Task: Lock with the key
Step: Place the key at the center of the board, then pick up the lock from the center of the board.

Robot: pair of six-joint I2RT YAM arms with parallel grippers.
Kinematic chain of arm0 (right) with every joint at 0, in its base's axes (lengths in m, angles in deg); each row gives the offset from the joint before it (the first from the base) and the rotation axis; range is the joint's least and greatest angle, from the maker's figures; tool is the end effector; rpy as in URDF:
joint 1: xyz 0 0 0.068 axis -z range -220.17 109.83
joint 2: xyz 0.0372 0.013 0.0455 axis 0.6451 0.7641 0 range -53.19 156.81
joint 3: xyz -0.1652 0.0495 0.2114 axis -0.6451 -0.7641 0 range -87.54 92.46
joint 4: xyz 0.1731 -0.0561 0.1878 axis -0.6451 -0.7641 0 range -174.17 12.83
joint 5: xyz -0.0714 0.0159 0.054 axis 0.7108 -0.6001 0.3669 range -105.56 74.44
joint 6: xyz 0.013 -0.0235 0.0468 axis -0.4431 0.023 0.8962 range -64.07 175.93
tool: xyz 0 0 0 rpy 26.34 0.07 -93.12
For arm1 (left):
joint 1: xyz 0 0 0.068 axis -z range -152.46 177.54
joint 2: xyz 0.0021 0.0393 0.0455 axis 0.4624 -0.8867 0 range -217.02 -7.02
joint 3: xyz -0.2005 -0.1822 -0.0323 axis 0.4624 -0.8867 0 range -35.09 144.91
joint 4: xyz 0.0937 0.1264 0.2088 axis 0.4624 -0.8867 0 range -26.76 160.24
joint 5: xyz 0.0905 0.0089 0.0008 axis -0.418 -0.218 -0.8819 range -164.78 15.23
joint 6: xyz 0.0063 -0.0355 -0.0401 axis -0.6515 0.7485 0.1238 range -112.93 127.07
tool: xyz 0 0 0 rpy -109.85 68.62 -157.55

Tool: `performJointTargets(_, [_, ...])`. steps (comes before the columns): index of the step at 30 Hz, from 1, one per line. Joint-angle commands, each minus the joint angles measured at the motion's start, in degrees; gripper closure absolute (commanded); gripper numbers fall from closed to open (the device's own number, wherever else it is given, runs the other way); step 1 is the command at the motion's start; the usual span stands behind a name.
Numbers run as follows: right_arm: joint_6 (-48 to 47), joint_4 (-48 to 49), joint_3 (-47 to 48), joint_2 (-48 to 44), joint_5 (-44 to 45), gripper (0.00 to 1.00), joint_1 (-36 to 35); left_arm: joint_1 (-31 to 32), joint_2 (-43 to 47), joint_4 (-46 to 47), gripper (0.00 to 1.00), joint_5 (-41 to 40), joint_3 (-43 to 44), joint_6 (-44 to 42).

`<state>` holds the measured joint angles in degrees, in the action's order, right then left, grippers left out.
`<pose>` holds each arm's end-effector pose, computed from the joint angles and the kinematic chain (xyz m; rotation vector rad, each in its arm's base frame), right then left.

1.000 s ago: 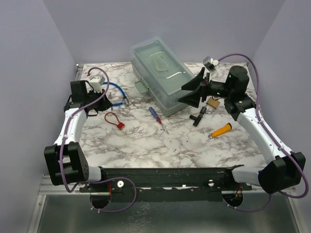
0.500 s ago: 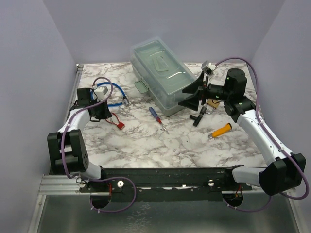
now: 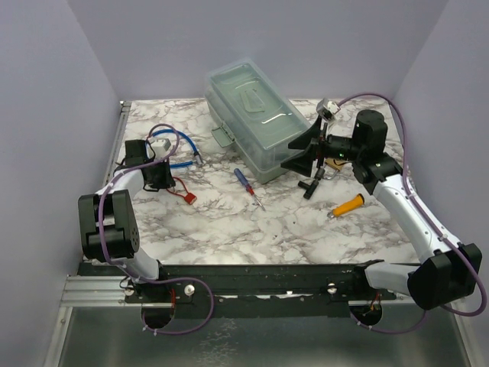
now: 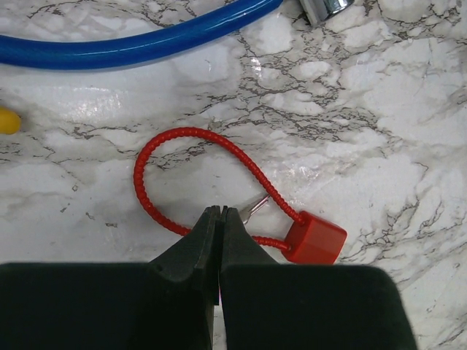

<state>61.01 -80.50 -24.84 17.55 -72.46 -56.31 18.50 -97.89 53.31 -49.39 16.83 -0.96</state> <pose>0.2565 0.1054 0.3694 -0.8931 1.5810 1.1340 0.3104 0.0337 0.1822 0.1483 2.4597 -0.4357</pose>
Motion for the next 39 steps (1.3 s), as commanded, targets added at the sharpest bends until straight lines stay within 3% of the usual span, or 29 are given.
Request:
performJointTargets(1, [0.3,-2.6,-1.3,-0.9,3.8,0.06,1.5,-0.1,-1.2,1.5,0.90,-1.6,1.4,-1.3])
performJointTargets(7, [4.8,-5.1,-0.5,1.5,1.8,0.07,8.8,0.0,0.4,0.2,0.56,-1.6,3.1,-1.0])
performJointTargets(10, [5.4,-6.0,-0.5,1.5,1.6,0.07,12.3,-0.1,1.5,-0.9,0.33,-1.3,4.0,-1.4])
performJointTargets(16, [4.0,-12.4,-0.1,4.3,2.6,0.10,24.7,0.0,6.0,-1.2,0.07,1.2,7.6,-0.5])
performJointTargets(20, [-6.1,-18.7,1.5,9.1,17.4,0.14,25.3,0.0,7.0,-0.8,0.03,2.7,12.6,2.6])
performJointTargets(23, [-7.5,-18.1,1.2,12.2,26.1,0.17,25.3,0.1,7.4,-0.5,0.01,3.7,15.4,5.2])
performJointTargets(27, [0.4,-16.3,3.5,17.3,37.9,0.18,25.3,1.1,8.7,0.0,0.01,4.6,16.5,6.8])
performJointTargets(32, [11.1,-21.8,10.3,25.7,47.6,0.19,25.2,2.7,11.0,1.2,0.01,4.4,15.1,6.6])
performJointTargets(39, [19.2,-24.4,15.5,33.4,53.3,0.05,22.2,3.7,11.9,2.3,0.01,4.5,14.6,7.1])
